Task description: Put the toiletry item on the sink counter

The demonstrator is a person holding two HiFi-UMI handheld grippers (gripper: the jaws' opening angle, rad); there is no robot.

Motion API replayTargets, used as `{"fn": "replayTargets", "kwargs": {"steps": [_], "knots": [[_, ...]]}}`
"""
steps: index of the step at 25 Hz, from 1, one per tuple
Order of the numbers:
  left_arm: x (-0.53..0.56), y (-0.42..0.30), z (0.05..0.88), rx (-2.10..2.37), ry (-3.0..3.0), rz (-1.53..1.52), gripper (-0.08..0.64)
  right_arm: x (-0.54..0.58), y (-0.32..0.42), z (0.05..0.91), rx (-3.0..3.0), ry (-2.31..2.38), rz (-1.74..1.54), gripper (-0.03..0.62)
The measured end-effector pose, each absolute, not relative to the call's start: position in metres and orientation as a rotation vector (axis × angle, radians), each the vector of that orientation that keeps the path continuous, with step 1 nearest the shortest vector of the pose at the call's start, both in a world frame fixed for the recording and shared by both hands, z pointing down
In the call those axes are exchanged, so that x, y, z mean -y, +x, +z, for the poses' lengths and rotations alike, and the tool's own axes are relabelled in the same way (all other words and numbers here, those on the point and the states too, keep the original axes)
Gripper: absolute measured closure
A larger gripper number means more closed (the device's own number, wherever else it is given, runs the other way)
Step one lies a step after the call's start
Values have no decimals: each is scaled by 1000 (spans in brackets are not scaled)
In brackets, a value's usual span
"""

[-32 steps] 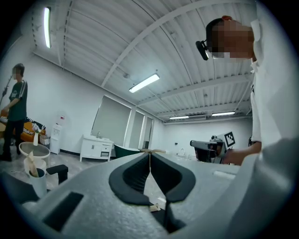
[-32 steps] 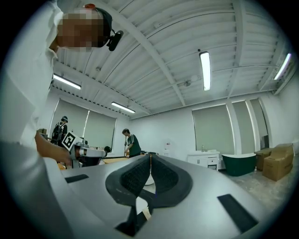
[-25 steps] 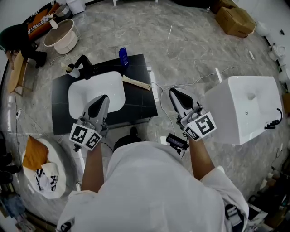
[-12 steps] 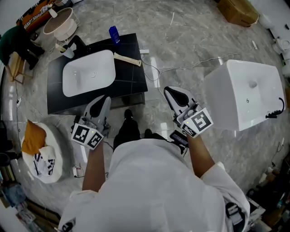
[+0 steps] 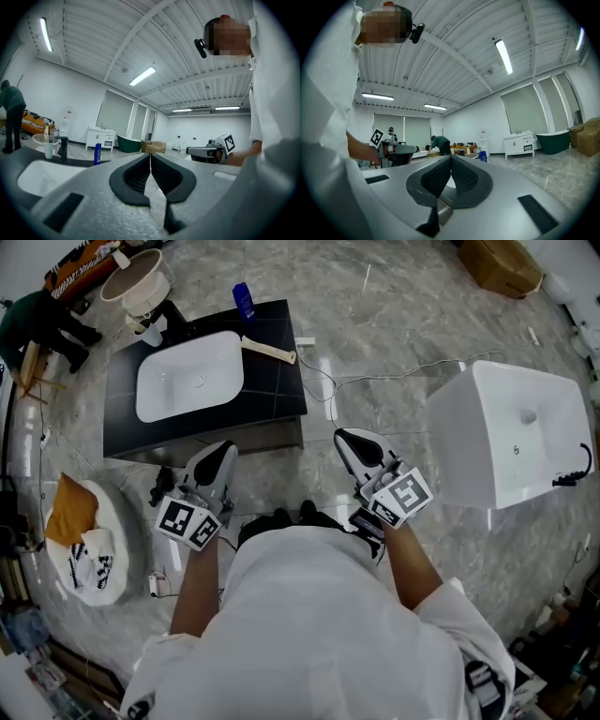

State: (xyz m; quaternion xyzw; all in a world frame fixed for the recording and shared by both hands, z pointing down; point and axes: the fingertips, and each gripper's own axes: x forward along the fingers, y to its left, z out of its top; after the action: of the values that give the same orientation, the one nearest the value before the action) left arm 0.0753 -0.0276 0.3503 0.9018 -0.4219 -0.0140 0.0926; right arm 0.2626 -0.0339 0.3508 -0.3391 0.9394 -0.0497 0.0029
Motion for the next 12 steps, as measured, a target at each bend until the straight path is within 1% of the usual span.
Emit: {"fn": "replayTargets", "kwargs": {"steps": [5, 12], "knots": [[19, 78, 355, 1251, 2677, -43, 538, 32, 246, 342, -2940, -1018, -157, 578], [7, 68, 356, 1281, 2673, -33, 538, 30, 239, 351, -2977, -984, -164, 578]]}}
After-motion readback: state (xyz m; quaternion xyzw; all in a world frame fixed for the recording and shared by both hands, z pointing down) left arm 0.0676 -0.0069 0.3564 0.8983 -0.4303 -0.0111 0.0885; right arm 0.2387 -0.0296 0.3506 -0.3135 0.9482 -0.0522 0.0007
